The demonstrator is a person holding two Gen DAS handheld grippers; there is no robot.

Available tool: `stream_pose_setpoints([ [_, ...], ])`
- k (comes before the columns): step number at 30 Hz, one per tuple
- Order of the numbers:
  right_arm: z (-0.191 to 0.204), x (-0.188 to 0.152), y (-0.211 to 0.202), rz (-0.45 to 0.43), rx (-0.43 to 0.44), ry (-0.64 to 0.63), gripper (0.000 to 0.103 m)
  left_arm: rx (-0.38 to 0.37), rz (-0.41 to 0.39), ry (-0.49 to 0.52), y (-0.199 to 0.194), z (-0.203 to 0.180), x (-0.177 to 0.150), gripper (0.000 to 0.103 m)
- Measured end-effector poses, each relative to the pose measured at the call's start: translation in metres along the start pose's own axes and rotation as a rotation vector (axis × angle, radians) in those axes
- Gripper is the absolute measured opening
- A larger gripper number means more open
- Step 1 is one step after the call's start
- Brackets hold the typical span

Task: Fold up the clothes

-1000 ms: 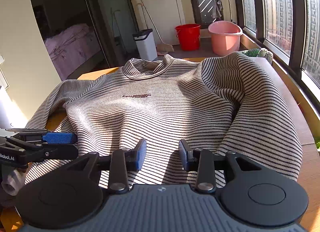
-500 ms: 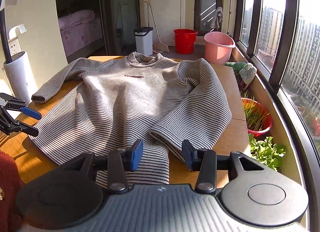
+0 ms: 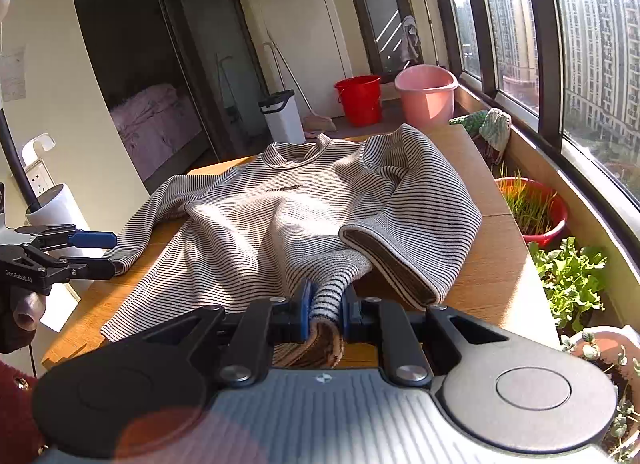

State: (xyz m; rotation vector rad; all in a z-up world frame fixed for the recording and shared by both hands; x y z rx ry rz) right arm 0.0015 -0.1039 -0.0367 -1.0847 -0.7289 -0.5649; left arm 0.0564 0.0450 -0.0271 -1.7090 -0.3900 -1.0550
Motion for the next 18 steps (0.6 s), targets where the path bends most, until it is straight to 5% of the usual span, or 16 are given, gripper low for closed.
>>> stream_pose_setpoints([
  [4,-0.029,-0.023,0.001,0.081,-0.257,-0.085,0.017,-0.012,0.037,-0.025,0.012,0.003,-0.010,0.092],
  [7,-0.026,-0.010,-0.014,-0.002,-0.233,-0.079,0.018,-0.021,0.080,-0.024,0.020,0.004,-0.018,0.092],
  [11,0.010,0.016,-0.008,-0.080,-0.053,-0.120,0.019,0.003,0.093,-0.054,0.023,0.014,-0.021,0.089],
  [14,0.068,0.015,0.029,-0.014,0.168,-0.225,0.033,0.062,0.086,-0.124,0.018,0.033,-0.019,0.085],
  [18,0.164,0.001,0.078,0.100,0.492,-0.417,0.038,0.162,0.037,-0.281,-0.007,0.076,-0.005,0.088],
])
Point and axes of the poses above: each gripper's, at about its wrist camera, not at the fingertips, and y roughly the way its jaws point, z to its left, x to its top, the point moved 7 cm from there along y, roughly the way its jaws point, and after that the axes turned 6 degrees about x, right-handed, at the moved point
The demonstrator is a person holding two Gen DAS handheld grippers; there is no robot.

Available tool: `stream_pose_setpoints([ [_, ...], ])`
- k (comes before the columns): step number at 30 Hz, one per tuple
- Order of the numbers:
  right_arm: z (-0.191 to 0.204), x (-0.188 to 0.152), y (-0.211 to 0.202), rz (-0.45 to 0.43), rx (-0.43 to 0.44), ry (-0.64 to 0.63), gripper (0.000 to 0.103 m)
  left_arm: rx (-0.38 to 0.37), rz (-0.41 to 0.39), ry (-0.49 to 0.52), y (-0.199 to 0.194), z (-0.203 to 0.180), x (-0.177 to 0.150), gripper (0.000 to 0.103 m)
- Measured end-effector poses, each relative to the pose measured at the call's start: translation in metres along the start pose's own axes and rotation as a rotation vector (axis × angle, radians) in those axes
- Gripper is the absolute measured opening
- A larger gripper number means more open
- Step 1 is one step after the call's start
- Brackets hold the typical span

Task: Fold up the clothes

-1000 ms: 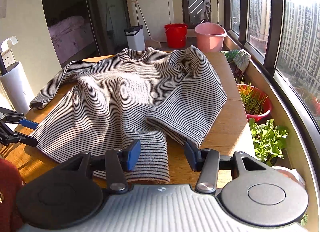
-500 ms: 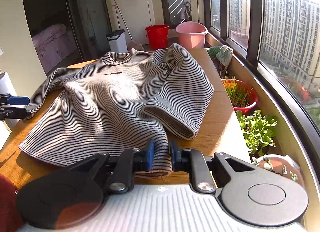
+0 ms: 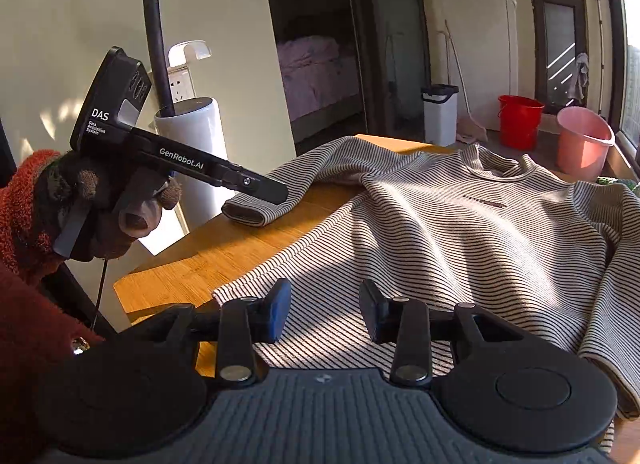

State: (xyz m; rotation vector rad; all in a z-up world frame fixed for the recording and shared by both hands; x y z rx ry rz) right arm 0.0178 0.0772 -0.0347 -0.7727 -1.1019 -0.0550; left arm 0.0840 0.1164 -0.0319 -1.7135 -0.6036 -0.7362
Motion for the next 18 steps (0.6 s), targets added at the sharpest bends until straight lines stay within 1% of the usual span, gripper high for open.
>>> stream_pose_setpoints([
  [1,0.013,0.003,0.018,0.029,0.071,-0.036,0.039,0.013,-0.016,-0.027,-0.006,0.007,0.006,0.090],
  [3,0.031,0.005,0.049,0.095,0.154,-0.095,0.041,0.025,-0.048,-0.050,-0.017,0.013,0.011,0.092],
  [5,0.040,-0.001,0.076,0.179,0.172,-0.149,0.045,0.036,-0.079,-0.071,-0.027,0.019,0.016,0.095],
  [7,0.044,-0.010,0.090,0.217,0.139,-0.217,0.048,0.040,-0.096,-0.090,-0.036,0.024,0.017,0.095],
  [9,0.048,-0.015,0.095,0.227,0.072,-0.312,0.046,0.044,-0.100,-0.105,-0.038,0.029,0.016,0.096],
  [10,0.046,-0.014,0.093,0.218,0.045,-0.314,0.029,0.048,-0.098,-0.111,-0.038,0.032,0.015,0.096],
  [11,0.042,-0.009,0.090,0.211,0.070,-0.249,0.015,0.052,-0.096,-0.117,-0.038,0.035,0.014,0.096],
  [12,0.036,-0.001,0.086,0.189,0.104,-0.158,0.011,0.056,-0.094,-0.123,-0.037,0.038,0.014,0.096],
  [13,0.029,0.009,0.079,0.149,0.126,-0.073,0.009,0.059,-0.093,-0.131,-0.037,0.041,0.013,0.096],
  [15,0.017,0.030,0.061,0.057,0.181,0.055,0.008,0.057,-0.095,-0.145,-0.036,0.045,0.014,0.096],
  [17,0.012,0.048,0.043,-0.018,0.242,0.143,0.008,0.051,-0.100,-0.155,-0.036,0.047,0.014,0.096],
  [18,0.014,0.051,0.042,-0.026,0.273,0.160,0.009,0.049,-0.101,-0.159,-0.035,0.048,0.015,0.097],
])
Point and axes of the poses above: each gripper's, at about its wrist camera, not at the fingertips, and y roughly the way its jaws point, z to its left, x to its top, the point moved 7 cm from there along y, roughly the way its jaws point, and after that the axes turned 6 degrees about x, right-handed, at the moved point
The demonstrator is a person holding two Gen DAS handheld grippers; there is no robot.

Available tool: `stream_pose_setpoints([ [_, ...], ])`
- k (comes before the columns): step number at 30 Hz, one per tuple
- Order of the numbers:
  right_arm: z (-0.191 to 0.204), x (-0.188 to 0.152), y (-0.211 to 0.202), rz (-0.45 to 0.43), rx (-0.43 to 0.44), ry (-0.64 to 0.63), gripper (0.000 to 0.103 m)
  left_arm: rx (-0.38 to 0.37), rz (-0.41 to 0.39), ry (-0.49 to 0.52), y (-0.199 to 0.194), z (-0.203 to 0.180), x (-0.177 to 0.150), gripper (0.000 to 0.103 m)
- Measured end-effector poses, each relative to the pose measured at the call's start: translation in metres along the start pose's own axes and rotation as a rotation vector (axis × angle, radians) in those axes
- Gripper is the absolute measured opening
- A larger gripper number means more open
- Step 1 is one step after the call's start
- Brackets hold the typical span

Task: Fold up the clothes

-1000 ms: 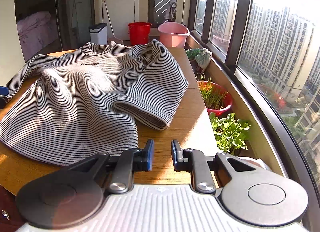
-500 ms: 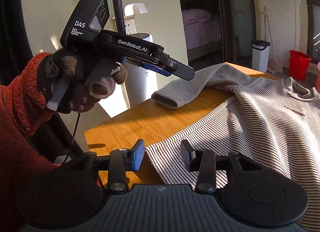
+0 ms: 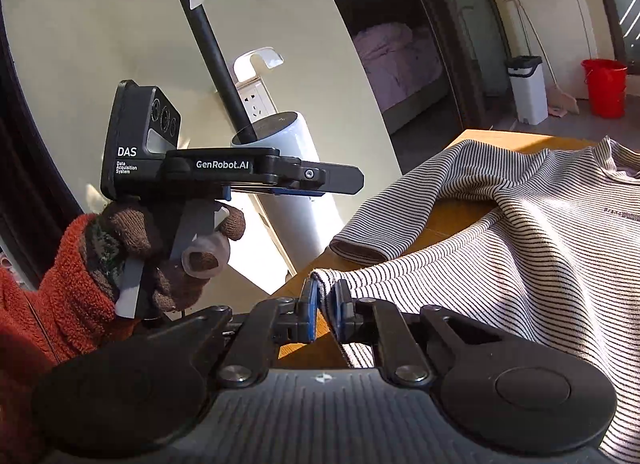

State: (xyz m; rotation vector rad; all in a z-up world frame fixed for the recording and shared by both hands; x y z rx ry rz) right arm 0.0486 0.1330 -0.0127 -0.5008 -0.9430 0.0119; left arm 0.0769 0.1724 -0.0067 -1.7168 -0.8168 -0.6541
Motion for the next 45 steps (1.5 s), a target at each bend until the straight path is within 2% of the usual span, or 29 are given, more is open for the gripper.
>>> stream_pose_setpoints([
  [2,0.004,0.003,0.001,-0.006,0.063,0.034,0.010,-0.005,0.002,-0.009,0.002,0.000,0.002,0.097],
  [5,0.014,-0.028,0.020,0.109,0.161,0.081,0.017,-0.037,0.010,-0.032,0.004,-0.004,0.004,0.098],
  [6,0.017,-0.038,0.023,0.140,0.187,0.089,0.021,-0.052,0.012,-0.031,0.006,-0.007,0.004,0.098],
  [8,0.024,-0.046,0.010,0.128,0.183,0.047,0.033,-0.077,0.015,-0.016,0.008,-0.016,0.004,0.098],
  [9,0.022,-0.042,-0.001,0.097,0.162,0.024,0.035,-0.083,0.016,-0.003,0.009,-0.020,0.003,0.098],
  [11,0.012,-0.031,-0.029,0.033,0.083,-0.011,0.047,-0.103,0.023,0.038,0.014,-0.029,-0.002,0.098],
  [13,-0.011,-0.027,-0.059,-0.020,-0.079,-0.032,0.053,-0.122,0.036,0.074,0.021,-0.040,-0.011,0.098],
  [15,-0.039,-0.030,-0.084,-0.049,-0.265,-0.035,0.054,-0.134,0.049,0.115,0.030,-0.051,-0.023,0.094],
  [16,-0.055,-0.035,-0.093,-0.055,-0.354,-0.026,0.054,-0.120,0.056,0.135,0.037,-0.054,-0.028,0.086],
  [18,-0.081,-0.048,-0.107,-0.065,-0.483,0.004,0.054,-0.083,0.067,0.175,0.050,-0.060,-0.038,0.076],
  [20,-0.110,-0.063,-0.118,-0.077,-0.585,0.053,0.054,-0.040,0.073,0.185,0.067,-0.060,-0.036,0.075],
  [24,-0.129,-0.082,-0.124,-0.139,-0.621,0.122,0.054,-0.004,0.120,0.130,0.105,-0.057,-0.022,0.071],
  [26,-0.127,-0.084,-0.128,-0.174,-0.625,0.128,0.060,0.012,0.145,0.115,0.122,-0.057,-0.019,0.058],
  [27,-0.128,-0.085,-0.131,-0.187,-0.622,0.145,0.061,0.017,0.149,0.123,0.128,-0.057,-0.019,0.044],
  [28,-0.129,-0.085,-0.133,-0.199,-0.618,0.162,0.061,0.023,0.144,0.142,0.133,-0.059,-0.020,0.035],
  [29,-0.130,-0.085,-0.136,-0.208,-0.610,0.185,0.062,0.039,0.134,0.162,0.136,-0.060,-0.021,0.022],
  [32,-0.130,-0.081,-0.131,-0.216,-0.583,0.206,0.066,0.117,0.093,0.245,0.134,-0.055,-0.024,0.017],
  [37,-0.129,-0.074,-0.119,-0.182,-0.553,0.180,0.082,0.308,0.047,0.266,0.117,-0.008,-0.017,0.016],
  [39,-0.129,-0.073,-0.116,-0.170,-0.556,0.170,0.083,0.264,0.042,0.201,0.105,-0.001,-0.011,0.019],
  [40,-0.129,-0.073,-0.115,-0.165,-0.561,0.165,0.083,0.203,0.031,0.161,0.095,-0.004,-0.005,0.021],
  [42,-0.127,-0.071,-0.115,-0.157,-0.588,0.143,0.081,0.091,0.016,0.127,0.084,-0.021,0.000,0.041],
  [43,-0.124,-0.069,-0.116,-0.156,-0.603,0.129,0.070,0.037,0.010,0.112,0.079,-0.031,0.002,0.044],
  [44,-0.120,-0.065,-0.120,-0.162,-0.606,0.118,0.054,-0.023,0.013,0.104,0.077,-0.042,0.003,0.050],
  [45,-0.116,-0.061,-0.124,-0.169,-0.608,0.107,0.046,-0.076,0.025,0.095,0.078,-0.054,0.001,0.054],
])
Point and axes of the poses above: each gripper's, at about its wrist camera, not at the fingertips, and y roughly the way its jaws point, z to its left, x to its top, the point moved 7 cm from there along y, roughly the way its jaws point, and after that the axes turned 6 degrees about x, right-handed, at the moved point
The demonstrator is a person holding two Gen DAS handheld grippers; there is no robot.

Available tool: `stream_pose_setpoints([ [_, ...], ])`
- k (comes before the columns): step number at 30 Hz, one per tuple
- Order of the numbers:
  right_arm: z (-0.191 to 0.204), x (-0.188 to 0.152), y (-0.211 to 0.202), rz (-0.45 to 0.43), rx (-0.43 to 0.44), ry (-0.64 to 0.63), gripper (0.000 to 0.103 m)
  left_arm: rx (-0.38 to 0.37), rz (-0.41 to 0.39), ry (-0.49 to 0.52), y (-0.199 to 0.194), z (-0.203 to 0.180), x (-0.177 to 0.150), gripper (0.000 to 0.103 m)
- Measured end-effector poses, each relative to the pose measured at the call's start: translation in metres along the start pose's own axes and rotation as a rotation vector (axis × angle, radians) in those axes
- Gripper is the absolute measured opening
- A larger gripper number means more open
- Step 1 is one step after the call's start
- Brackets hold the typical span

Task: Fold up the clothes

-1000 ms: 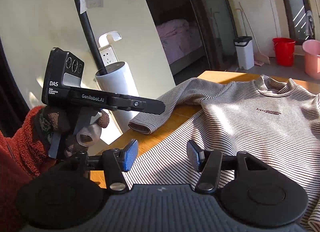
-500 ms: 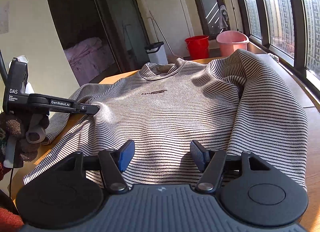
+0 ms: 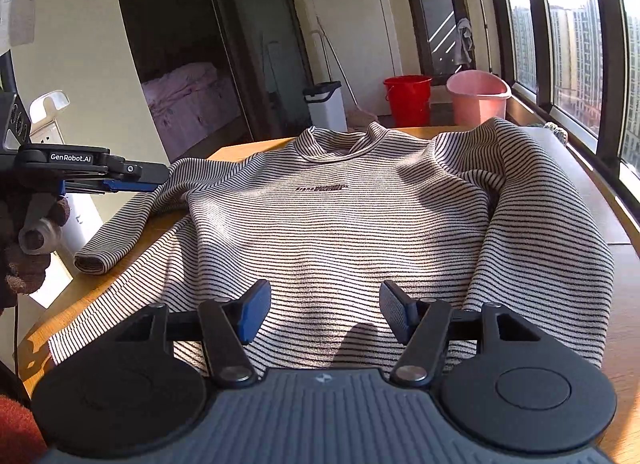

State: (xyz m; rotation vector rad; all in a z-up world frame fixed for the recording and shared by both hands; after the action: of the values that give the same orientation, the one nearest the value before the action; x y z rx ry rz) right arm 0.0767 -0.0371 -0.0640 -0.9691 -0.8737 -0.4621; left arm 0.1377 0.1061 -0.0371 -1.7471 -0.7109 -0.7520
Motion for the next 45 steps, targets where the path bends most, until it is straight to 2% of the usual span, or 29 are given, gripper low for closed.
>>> stream_pose_setpoints([
  [2,0.003,0.019,-0.007,-0.024,-0.001,-0.016,0.044,-0.102,0.021,-0.018,0.007,-0.022,-0.002,0.062],
  [4,0.002,0.043,-0.001,-0.032,-0.031,-0.071,0.044,-0.142,0.038,-0.008,0.021,-0.040,-0.010,0.067],
  [7,-0.010,0.072,0.026,-0.020,-0.083,-0.118,0.045,-0.129,0.050,0.036,0.036,-0.053,-0.030,0.069],
  [11,-0.053,0.086,0.097,0.111,-0.149,-0.075,0.045,-0.105,0.036,0.077,0.035,-0.049,-0.055,0.077],
  [13,-0.075,0.086,0.124,0.177,-0.200,-0.045,0.044,-0.105,0.013,0.091,0.029,-0.044,-0.064,0.085],
  [14,-0.085,0.086,0.133,0.193,-0.213,-0.024,0.042,-0.112,0.006,0.081,0.027,-0.041,-0.065,0.086],
  [15,-0.089,0.090,0.137,0.187,-0.221,-0.030,0.040,-0.121,-0.001,0.068,0.026,-0.039,-0.065,0.088],
  [17,-0.099,0.097,0.145,0.176,-0.244,-0.028,0.025,-0.125,0.006,0.045,0.027,-0.035,-0.066,0.092],
  [18,-0.104,0.100,0.149,0.171,-0.256,-0.026,0.023,-0.126,0.010,0.033,0.028,-0.033,-0.066,0.092],
  [25,-0.111,0.106,0.160,0.133,-0.268,-0.060,0.020,-0.108,0.028,0.028,0.028,-0.031,-0.068,0.094],
  [27,-0.099,0.104,0.144,0.121,-0.250,-0.110,0.025,-0.097,0.027,0.022,0.028,-0.031,-0.069,0.095],
  [29,-0.087,0.100,0.113,0.093,-0.221,-0.154,0.042,-0.093,0.026,0.019,0.028,-0.031,-0.069,0.096],
  [31,-0.075,0.093,0.067,0.072,-0.187,-0.185,0.048,-0.093,0.024,0.015,0.029,-0.032,-0.068,0.098],
  [35,-0.058,0.062,-0.007,0.118,-0.187,-0.235,0.064,-0.093,0.025,0.009,0.031,-0.033,-0.063,0.099],
  [38,-0.043,0.028,-0.047,0.192,-0.210,-0.288,0.069,-0.128,0.025,-0.015,0.029,-0.039,-0.054,0.099],
  [40,-0.036,0.008,-0.057,0.222,-0.217,-0.309,0.073,-0.170,0.009,-0.030,0.026,-0.046,-0.047,0.101],
  [42,-0.029,-0.010,-0.056,0.244,-0.233,-0.332,0.077,-0.167,-0.016,-0.009,0.026,-0.051,-0.045,0.103],
  [45,-0.028,-0.026,-0.043,0.261,-0.313,-0.360,0.079,-0.150,-0.027,0.012,0.031,-0.055,-0.048,0.103],
])
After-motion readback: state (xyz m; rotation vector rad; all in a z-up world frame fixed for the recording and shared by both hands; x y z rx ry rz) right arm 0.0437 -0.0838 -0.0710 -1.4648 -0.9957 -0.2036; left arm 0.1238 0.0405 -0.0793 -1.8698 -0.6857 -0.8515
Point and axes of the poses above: each gripper's, at about its wrist camera, not at the fingertips, and y roughly the way its jaws point, z to its left, x to its top, the point moved 7 cm from there along y, roughly the way its jaws point, and after that the axes turned 6 degrees about x, right-handed, at the moved point
